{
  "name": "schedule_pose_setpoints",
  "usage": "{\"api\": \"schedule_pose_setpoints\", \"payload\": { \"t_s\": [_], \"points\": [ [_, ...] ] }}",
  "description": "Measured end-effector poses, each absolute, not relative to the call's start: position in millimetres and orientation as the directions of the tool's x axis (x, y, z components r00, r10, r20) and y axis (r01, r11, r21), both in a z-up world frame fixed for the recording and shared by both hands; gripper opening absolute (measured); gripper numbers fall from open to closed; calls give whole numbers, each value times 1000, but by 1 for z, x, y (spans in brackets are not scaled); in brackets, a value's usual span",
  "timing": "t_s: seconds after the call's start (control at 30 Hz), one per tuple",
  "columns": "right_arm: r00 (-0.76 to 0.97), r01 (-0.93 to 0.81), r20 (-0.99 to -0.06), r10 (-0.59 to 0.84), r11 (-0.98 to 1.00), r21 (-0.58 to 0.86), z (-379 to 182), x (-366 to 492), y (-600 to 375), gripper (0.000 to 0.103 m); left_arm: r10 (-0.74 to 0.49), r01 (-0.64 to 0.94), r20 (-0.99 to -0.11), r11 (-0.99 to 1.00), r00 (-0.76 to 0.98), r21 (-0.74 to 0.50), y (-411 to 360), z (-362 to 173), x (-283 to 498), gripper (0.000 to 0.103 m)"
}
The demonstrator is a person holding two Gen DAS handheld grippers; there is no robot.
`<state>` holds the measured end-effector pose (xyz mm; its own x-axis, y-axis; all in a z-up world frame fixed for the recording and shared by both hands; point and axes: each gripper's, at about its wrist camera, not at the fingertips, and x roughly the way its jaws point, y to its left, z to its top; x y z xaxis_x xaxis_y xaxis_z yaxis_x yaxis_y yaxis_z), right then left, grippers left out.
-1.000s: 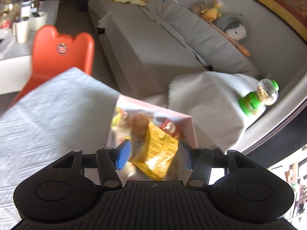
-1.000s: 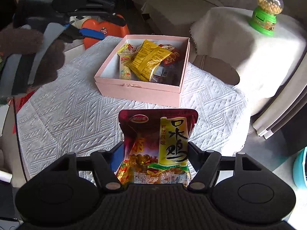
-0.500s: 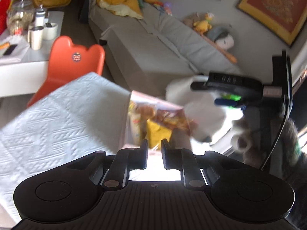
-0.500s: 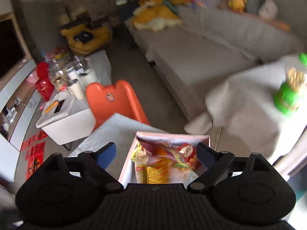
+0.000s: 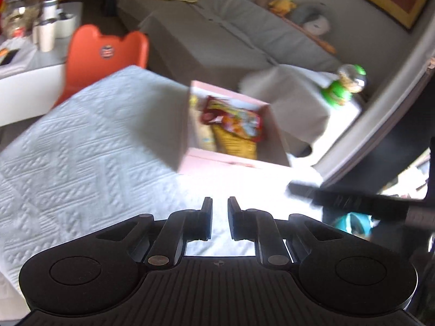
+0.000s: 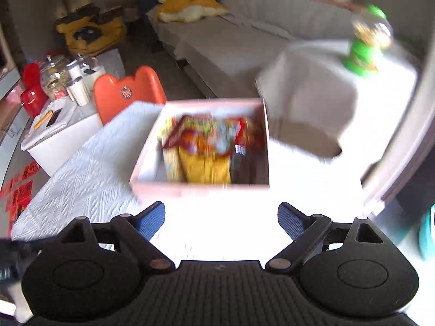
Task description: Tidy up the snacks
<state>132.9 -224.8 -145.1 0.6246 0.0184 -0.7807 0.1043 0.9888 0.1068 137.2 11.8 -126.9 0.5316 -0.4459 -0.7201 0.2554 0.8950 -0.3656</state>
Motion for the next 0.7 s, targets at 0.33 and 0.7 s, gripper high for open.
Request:
{"api": "schedule_pose_setpoints", "payload": {
  "t_s": [0.33,0.7],
  "points": [
    [564,110,-826,-22,993,49,-95,84,-200,91,-332,298,-785,934,523,-196,-29,-72,114,15],
    [537,166,-843,-13,982,90,-73,68,-218,91,-282,325,-825,937,491,-127,-41,-68,103,16]
  ]
}}
